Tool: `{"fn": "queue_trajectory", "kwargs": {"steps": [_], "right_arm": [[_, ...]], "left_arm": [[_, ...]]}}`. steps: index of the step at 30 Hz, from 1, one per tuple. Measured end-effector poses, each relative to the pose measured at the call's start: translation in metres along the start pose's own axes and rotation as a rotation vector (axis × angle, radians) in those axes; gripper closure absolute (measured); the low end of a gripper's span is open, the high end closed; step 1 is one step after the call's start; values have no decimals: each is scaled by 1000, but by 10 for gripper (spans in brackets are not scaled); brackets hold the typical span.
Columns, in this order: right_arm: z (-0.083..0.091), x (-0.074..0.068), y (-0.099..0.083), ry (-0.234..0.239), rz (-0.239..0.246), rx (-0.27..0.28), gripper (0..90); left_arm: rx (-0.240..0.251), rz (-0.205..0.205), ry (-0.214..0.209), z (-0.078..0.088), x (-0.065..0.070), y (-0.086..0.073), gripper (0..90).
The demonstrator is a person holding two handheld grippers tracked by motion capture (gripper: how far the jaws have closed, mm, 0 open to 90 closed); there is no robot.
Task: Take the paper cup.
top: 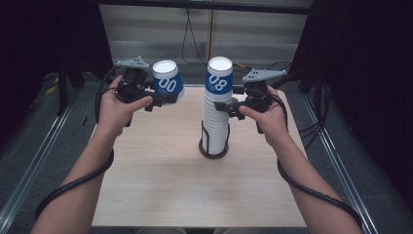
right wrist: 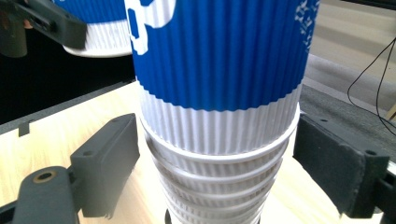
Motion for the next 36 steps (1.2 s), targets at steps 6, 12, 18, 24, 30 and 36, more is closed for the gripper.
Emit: {"fn": "queue_trajectory", "kwargs": {"steps": [6,12,18,24,30,36], "right_arm": [[4,0,0,-2,-6,2,129],[11,1,-6,-7,1,-6,129],[20,0,-19,3,-7,-16,127],[29,0,-30,11,-13,-23,128],[36,-3,-44,34,5,-55,128],[39,-10,-61,64,0,-68,128]], "left_arm": [[-26,1,-3,-1,0,-12,265],[-47,0,-8,0,0,-23,265],[-68,5,-12,2,-2,-34,266],[-93,2,-14,2,-1,-45,266],[-129,-25,-15,1,3,-55,266],[-164,-35,-25,1,6,-67,267]]}}
Point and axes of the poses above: each handheld gripper's, and its own axes: z roughly backward along the jaws, y roughly out of its top, x roughly to its right, the point moved 2 cm from there along -z, roughly forward along the jaws, and after that the axes turned 13 degrees about x, right-handed, at the moved point
